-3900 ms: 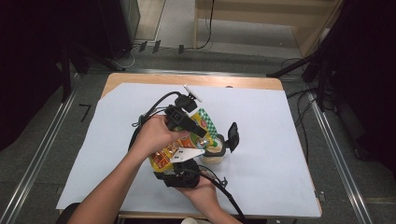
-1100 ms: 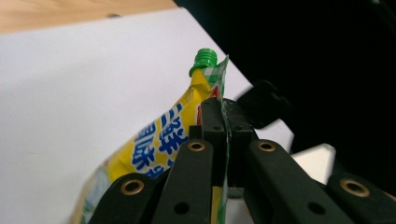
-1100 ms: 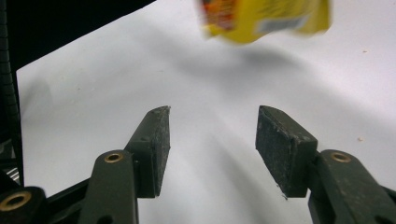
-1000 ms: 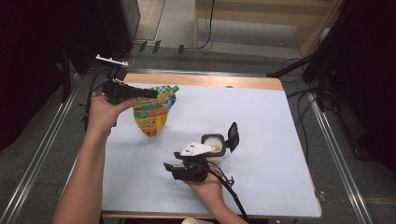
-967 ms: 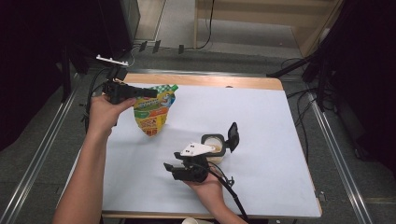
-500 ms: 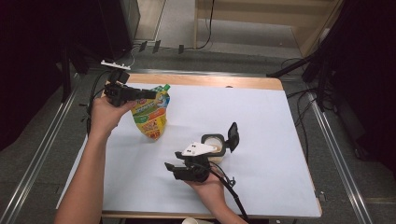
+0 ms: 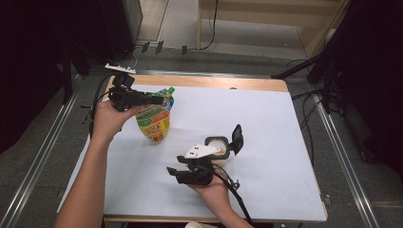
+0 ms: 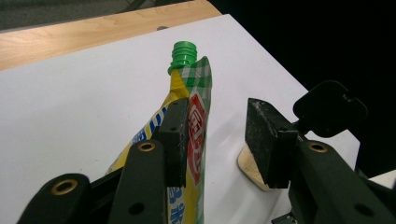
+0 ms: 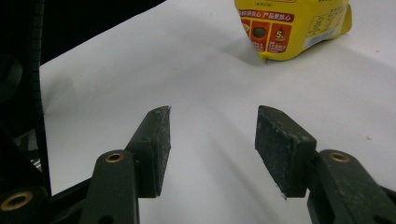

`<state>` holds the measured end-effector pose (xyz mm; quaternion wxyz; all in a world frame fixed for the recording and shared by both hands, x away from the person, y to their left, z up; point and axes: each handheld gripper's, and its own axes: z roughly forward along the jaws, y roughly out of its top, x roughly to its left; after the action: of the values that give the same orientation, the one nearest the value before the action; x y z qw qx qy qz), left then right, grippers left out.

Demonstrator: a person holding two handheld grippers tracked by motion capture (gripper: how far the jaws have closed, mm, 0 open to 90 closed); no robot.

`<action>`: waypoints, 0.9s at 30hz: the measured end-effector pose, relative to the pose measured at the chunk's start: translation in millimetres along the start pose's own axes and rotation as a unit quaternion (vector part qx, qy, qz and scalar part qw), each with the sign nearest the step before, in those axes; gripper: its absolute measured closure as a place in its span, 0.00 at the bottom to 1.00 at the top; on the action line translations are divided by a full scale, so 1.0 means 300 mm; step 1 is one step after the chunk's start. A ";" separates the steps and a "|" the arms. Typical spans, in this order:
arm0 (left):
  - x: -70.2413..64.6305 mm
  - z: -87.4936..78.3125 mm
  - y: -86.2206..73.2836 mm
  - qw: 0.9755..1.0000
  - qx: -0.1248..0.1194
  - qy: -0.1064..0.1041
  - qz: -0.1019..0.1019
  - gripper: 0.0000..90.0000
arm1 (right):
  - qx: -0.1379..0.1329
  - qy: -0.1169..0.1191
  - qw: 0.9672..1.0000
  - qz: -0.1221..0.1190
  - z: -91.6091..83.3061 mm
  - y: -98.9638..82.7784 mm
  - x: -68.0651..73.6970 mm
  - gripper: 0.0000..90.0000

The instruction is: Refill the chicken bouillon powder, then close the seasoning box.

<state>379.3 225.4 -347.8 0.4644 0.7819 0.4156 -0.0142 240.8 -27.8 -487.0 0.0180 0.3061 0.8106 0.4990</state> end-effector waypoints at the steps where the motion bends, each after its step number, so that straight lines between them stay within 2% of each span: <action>1: 0.002 -0.003 0.001 1.000 0.000 -0.001 -0.001 0.67 | 0.000 0.001 1.000 0.000 0.000 0.001 0.001 0.52; 6: 0.006 -0.021 0.005 1.000 -0.004 -0.002 -0.010 0.64 | 0.006 0.007 1.000 -0.001 -0.007 0.012 0.002 0.52; 9: 0.004 -0.035 0.005 1.000 -0.015 -0.005 -0.019 0.60 | 0.008 0.009 1.000 0.002 -0.015 0.018 -0.002 0.52; 11: -0.001 -0.044 0.005 1.000 -0.019 -0.003 -0.016 0.60 | 0.006 0.008 1.000 -0.001 -0.021 0.022 -0.004 0.53; 13: -0.005 -0.054 0.008 1.000 -0.019 -0.002 -0.019 0.59 | 0.005 0.003 1.000 -0.007 -0.028 0.025 -0.003 0.53; 17: -0.008 -0.075 0.012 0.999 -0.015 -0.003 -0.034 0.57 | 0.010 0.008 1.000 -0.007 -0.035 0.029 -0.005 0.54; 20: -0.010 -0.094 0.012 0.999 -0.016 -0.005 -0.033 0.56 | 0.015 0.013 1.000 -0.007 -0.038 0.034 -0.003 0.55; 27: -0.014 -0.141 0.009 0.999 -0.033 0.010 -0.039 0.54 | 0.011 0.020 1.000 -0.016 -0.058 0.056 -0.001 0.57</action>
<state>363.0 253.4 -320.2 0.4852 0.7493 0.4506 -0.0106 243.4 -36.5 -464.6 0.0063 0.2835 0.8211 0.4953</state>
